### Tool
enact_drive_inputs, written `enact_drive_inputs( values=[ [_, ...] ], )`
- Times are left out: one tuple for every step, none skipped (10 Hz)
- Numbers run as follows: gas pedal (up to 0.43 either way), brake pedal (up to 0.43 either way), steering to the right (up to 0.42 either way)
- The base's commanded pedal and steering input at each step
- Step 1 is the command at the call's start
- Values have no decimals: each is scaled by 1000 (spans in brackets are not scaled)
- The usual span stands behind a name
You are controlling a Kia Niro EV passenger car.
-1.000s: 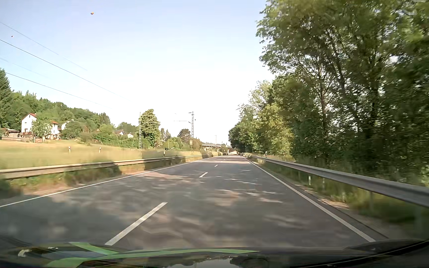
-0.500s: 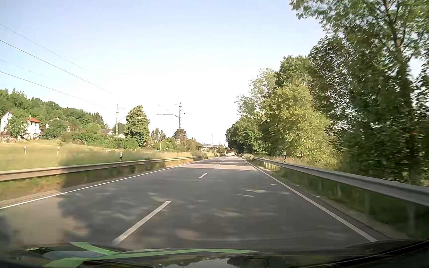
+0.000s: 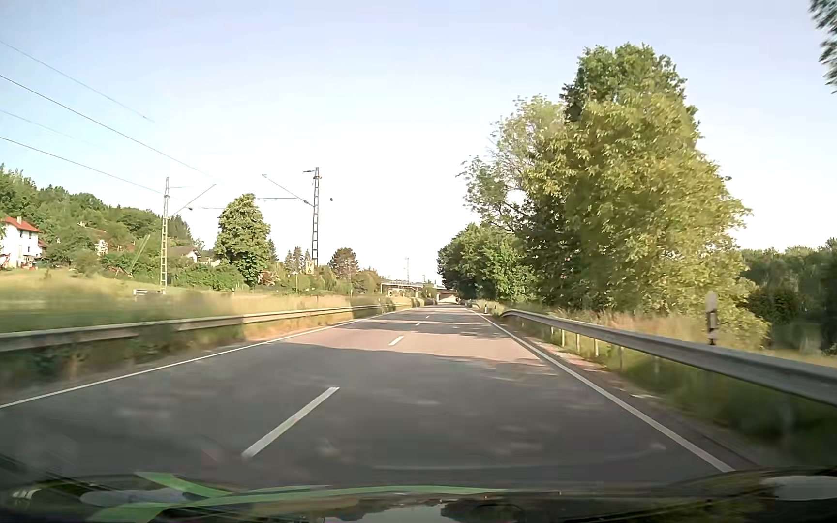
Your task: Follow the waypoints while adhering to traffic rules and regulations
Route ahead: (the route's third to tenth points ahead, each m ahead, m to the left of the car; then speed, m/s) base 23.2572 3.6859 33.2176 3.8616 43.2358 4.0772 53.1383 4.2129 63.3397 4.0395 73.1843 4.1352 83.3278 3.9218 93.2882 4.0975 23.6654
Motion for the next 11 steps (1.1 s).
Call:
enact_drive_inputs(
  values=[
    [209,0,0],
    [220,0,0],
    [220,0,0],
    [220,0,0],
    [220,0,0],
    [209,0,0],
    [197,0,0],
    [157,0,0],
    [138,0,0],
    [138,0,0],
    [138,0,0]
  ],
)
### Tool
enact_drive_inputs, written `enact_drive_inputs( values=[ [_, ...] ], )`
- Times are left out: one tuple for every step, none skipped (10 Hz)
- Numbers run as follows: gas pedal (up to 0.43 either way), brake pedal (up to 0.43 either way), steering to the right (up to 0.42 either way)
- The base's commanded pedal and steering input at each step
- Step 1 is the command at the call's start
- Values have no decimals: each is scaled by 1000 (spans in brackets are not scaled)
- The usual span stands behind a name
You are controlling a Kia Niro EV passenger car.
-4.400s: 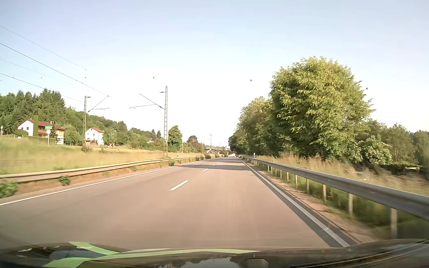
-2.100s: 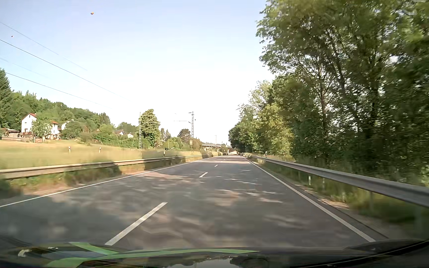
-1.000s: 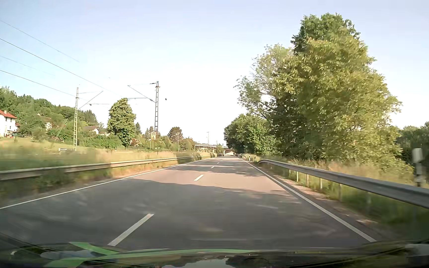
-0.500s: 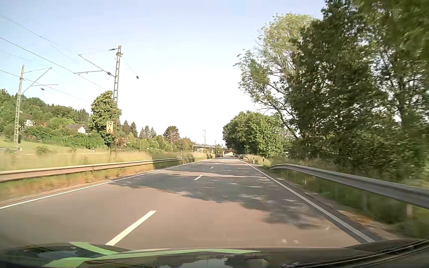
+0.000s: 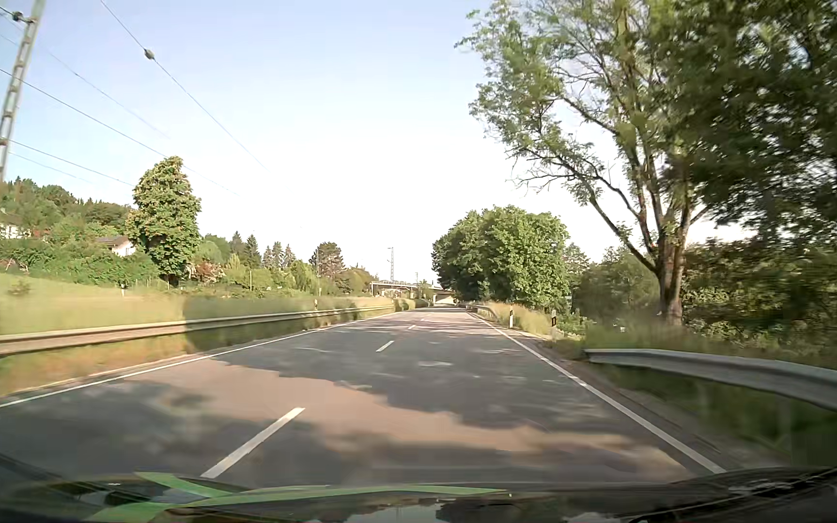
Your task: Follow the waypoints while adhering to traffic rules and regulations
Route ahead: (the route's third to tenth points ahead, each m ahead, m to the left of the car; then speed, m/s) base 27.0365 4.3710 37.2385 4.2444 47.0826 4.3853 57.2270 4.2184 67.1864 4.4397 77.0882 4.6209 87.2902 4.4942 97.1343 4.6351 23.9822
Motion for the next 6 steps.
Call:
enact_drive_inputs(
  values=[
    [138,0,0],
    [138,0,0],
    [157,0,0],
    [169,0,0],
    [177,0,0],
    [177,0,0]
  ],
)
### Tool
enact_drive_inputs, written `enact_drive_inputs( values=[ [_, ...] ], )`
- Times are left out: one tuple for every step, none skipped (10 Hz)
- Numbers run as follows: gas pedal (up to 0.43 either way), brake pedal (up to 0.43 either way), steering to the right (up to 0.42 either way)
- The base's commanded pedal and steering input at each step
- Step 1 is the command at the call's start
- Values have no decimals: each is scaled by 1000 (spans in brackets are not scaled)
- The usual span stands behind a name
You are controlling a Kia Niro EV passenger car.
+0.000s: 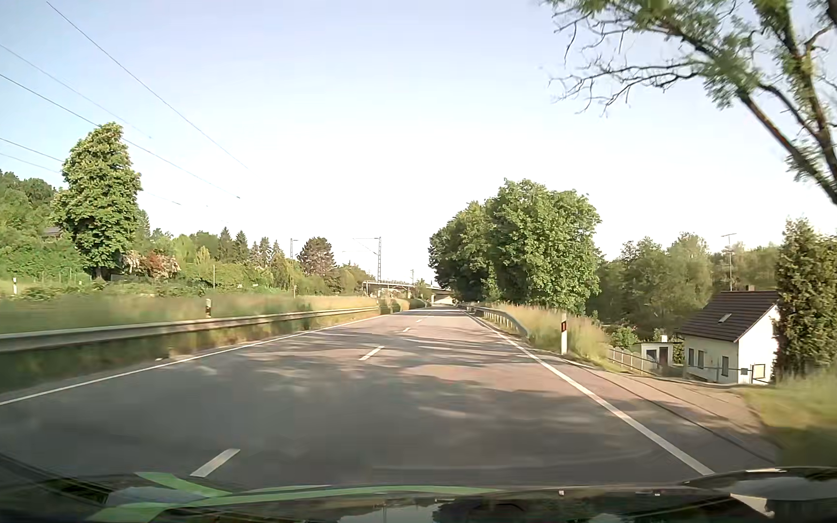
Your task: Follow the waypoints while adhering to traffic rules and regulations
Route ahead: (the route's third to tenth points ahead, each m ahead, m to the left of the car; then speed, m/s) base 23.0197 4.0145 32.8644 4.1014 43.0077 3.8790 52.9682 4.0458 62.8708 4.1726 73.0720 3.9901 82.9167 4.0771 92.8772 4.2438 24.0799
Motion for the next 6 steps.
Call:
enact_drive_inputs(
  values=[
    [177,0,0],
    [157,0,0],
    [118,0,0],
    [98,0,0],
    [98,0,0],
    [98,0,0]
  ],
)
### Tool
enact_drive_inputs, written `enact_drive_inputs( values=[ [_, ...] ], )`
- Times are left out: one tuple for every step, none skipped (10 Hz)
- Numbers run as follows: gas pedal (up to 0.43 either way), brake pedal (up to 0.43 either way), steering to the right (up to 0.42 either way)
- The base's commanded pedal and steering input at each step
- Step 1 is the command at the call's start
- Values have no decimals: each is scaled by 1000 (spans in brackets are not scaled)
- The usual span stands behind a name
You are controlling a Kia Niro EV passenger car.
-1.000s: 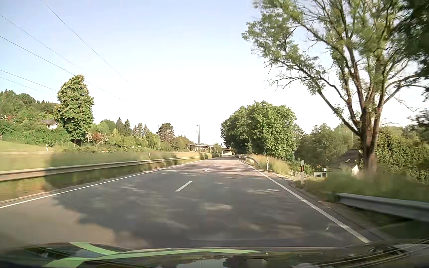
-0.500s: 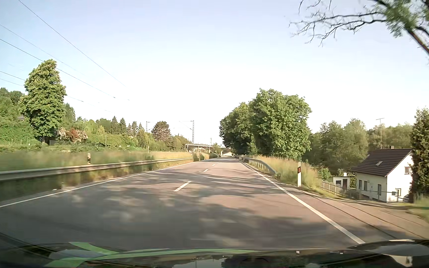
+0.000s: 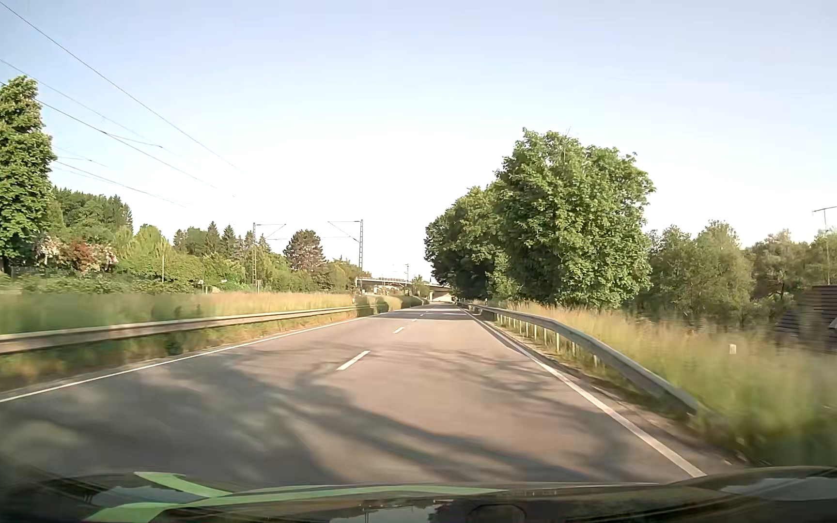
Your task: Follow the waypoints while adhering to traffic rules and regulations
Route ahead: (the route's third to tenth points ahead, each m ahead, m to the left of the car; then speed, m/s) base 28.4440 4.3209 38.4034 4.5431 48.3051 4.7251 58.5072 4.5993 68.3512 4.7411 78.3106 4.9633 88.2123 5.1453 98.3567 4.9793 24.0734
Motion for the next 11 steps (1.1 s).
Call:
enact_drive_inputs(
  values=[
    [98,0,0],
    [110,0,0],
    [118,0,-3],
    [130,0,-4],
    [150,0,-4],
    [150,0,-3],
    [79,0,-4],
    [0,0,-3],
    [0,0,-4],
    [0,0,-4],
    [0,0,-4]
  ],
)
